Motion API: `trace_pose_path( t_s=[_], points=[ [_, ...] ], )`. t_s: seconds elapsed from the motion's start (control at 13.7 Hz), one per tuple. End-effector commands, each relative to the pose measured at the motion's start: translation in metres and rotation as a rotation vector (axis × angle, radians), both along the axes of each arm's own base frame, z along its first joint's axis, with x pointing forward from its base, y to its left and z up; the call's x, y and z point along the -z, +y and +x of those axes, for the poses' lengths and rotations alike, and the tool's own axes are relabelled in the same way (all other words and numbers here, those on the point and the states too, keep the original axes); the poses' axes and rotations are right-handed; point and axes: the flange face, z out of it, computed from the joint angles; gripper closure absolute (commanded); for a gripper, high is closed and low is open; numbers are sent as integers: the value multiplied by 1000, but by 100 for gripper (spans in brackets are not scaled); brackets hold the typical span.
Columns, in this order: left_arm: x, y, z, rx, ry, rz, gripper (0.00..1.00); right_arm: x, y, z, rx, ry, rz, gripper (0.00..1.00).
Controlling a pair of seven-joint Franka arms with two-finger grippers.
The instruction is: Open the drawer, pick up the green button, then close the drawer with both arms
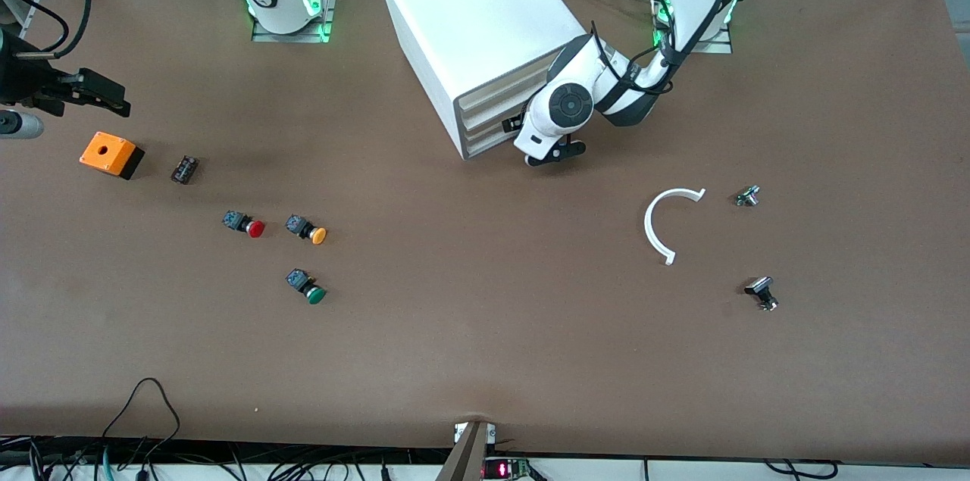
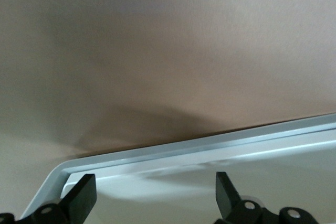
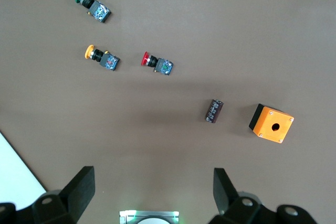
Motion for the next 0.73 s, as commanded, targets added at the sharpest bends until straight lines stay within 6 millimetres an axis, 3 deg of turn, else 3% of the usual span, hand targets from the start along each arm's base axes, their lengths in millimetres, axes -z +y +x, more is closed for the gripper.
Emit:
trace_pose_path(
  t_s=[0.0, 0.36, 0.51, 0.66],
  points=[
    [-39, 62, 65, -74, -77, -50, 0, 2, 8, -3, -16, 11, -13, 0],
    [-116, 163, 130, 3, -293, -113, 0, 3, 26, -4, -43, 11, -12, 0],
    [-149, 198, 136, 153, -340, -151, 0, 1, 23, -6, -23, 8, 0, 0],
    [-191, 246, 141, 230, -390, -108, 0, -1, 9, -14, 2, -4, 17, 0]
  ],
)
